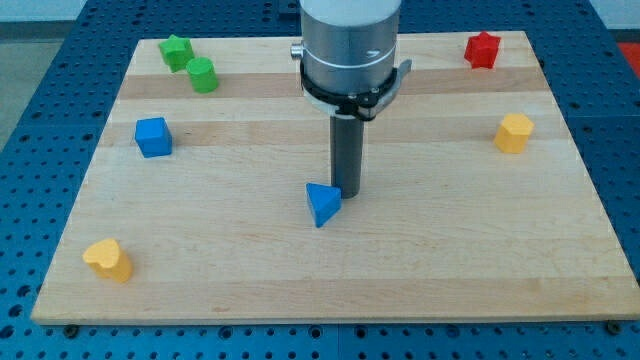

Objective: Push blue triangle towards bottom centre

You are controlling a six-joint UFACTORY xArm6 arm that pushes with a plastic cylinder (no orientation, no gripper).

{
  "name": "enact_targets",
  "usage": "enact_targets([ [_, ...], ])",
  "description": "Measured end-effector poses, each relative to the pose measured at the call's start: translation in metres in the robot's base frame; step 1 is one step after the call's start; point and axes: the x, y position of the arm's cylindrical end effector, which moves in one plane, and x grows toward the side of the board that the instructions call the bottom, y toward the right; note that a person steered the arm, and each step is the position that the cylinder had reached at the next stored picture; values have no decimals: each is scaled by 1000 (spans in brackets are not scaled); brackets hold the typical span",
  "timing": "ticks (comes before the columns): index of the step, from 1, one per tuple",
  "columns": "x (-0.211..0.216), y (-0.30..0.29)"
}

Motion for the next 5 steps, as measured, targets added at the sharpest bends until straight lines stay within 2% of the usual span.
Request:
enact_targets([
  [1,13,0],
  [3,-22,-2],
  [5,-14,-13],
])
